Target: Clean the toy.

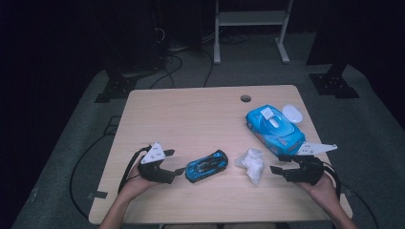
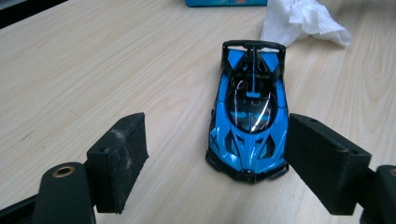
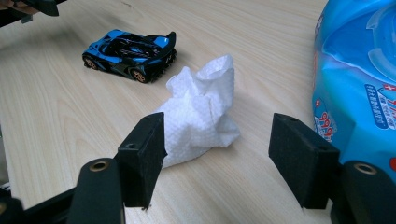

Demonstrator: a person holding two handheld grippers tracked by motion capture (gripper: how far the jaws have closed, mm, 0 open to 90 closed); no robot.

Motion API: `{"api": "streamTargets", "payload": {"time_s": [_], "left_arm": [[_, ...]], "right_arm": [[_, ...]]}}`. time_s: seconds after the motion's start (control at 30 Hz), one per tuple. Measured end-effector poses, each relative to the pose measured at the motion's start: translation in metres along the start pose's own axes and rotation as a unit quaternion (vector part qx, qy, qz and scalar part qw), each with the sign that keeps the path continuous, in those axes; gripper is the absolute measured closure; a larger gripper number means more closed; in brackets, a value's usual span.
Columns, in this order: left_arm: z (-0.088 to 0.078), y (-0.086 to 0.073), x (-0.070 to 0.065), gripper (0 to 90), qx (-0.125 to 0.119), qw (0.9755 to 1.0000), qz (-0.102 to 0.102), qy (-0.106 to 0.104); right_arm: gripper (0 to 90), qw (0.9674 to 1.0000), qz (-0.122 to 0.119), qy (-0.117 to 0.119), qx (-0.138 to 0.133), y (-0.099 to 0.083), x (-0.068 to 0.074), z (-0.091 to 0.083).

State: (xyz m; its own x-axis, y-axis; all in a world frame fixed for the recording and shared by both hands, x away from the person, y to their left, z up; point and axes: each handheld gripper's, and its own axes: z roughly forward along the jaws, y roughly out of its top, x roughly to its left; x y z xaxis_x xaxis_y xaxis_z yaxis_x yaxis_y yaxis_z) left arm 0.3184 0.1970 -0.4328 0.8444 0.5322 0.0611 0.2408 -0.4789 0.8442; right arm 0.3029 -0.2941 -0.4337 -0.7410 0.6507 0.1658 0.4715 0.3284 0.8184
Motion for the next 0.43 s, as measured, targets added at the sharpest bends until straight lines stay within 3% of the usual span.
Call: {"api": "streamTargets", "payload": {"time_s": [0.43], "left_arm": [[-0.017, -0.016, 0.003, 19.7, -0.002, 0.9998, -0.013, 0.013]], "right_arm": [[33.5, 1.0, -0.002, -0.003, 0.004, -0.011, 0.003, 0.0]]}}
